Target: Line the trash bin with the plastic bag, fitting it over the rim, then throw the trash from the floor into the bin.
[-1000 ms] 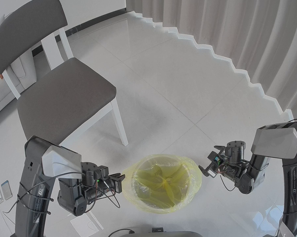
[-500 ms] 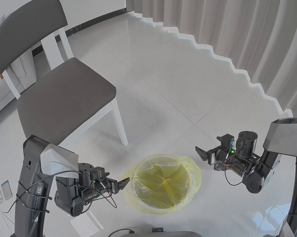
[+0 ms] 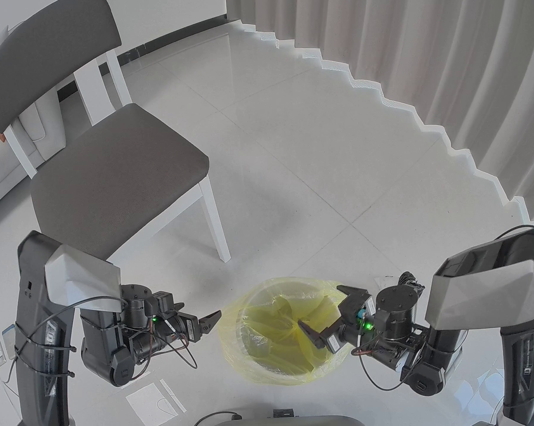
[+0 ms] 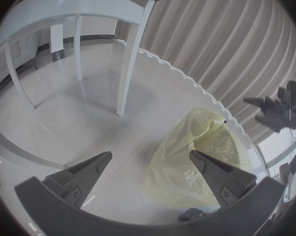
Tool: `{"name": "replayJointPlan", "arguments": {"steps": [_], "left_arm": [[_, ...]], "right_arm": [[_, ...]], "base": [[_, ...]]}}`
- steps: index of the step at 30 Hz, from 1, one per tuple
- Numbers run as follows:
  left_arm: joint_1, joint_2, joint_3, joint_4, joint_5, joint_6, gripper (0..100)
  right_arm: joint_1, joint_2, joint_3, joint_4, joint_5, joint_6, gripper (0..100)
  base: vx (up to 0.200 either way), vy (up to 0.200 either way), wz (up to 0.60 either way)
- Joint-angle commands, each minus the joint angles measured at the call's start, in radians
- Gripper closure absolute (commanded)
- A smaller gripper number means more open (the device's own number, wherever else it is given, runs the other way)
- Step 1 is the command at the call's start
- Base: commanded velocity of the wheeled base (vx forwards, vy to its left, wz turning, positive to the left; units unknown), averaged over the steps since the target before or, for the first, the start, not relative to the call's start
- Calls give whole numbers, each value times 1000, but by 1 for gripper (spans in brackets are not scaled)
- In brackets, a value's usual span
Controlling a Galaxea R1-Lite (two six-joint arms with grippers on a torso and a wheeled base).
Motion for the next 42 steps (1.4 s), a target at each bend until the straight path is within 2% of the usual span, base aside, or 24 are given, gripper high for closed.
{"name": "replayJointPlan", "arguments": {"steps": [1, 17, 30, 35, 38, 42], "left_arm": [[14, -113, 54, -18, 3, 2, 0], [7, -171, 77, -18, 3, 6, 0], [17, -179, 117, -18, 3, -2, 0], [28, -183, 117, -18, 3, -4, 0], [31, -191, 112, -18, 3, -5, 0], [43, -241, 95, -18, 1, 6, 0]], "right_arm": [[37, 98, 15, -1, -4, -37, 0], [8, 158, 19, 110, 4, -153, 0], [11, 144, 89, 93, -4, -159, 0], [4, 92, 97, 16, -7, -152, 0], [-22, 72, 108, -31, -18, -144, 0], [-138, -64, 134, -34, -25, -143, 0]], "base": [[0, 0, 0], [0, 0, 0], [0, 0, 0], [0, 0, 0], [0, 0, 0], [0, 0, 0]]}}
